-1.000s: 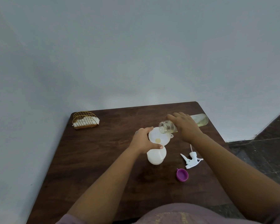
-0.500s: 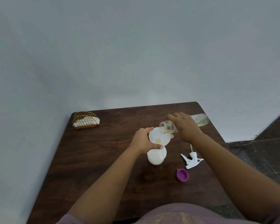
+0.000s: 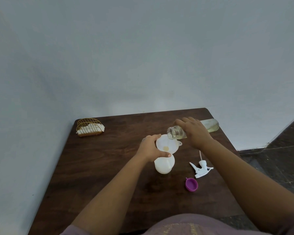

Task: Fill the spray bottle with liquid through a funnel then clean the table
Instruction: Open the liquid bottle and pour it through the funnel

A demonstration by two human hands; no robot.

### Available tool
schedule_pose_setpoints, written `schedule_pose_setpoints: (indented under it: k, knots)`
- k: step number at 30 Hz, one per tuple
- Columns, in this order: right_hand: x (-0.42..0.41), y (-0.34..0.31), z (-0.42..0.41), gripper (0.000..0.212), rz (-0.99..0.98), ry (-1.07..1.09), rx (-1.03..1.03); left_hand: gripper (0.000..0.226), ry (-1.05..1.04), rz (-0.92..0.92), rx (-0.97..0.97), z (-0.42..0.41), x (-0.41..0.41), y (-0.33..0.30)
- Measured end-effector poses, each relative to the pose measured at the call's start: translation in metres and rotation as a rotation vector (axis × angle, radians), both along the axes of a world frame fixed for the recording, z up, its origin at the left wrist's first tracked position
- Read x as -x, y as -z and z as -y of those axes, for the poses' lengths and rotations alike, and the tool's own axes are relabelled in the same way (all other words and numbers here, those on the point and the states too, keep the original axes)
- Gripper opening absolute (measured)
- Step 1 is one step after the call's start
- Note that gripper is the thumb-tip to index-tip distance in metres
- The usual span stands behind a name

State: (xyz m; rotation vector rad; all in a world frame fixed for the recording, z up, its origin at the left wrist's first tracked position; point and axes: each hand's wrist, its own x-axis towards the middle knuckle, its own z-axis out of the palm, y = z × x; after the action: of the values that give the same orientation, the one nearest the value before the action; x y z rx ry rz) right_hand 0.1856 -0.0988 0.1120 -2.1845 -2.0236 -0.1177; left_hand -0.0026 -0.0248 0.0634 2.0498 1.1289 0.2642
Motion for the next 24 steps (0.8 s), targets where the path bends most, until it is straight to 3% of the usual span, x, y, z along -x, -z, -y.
schedule_pose_setpoints:
  k: [24]
  knots:
    - [0.0027,0.0005,0.0006,0.052,0.0,-0.007,0.013,0.098,0.002,0.023,0.003,0.0007,0.0008,0.0005]
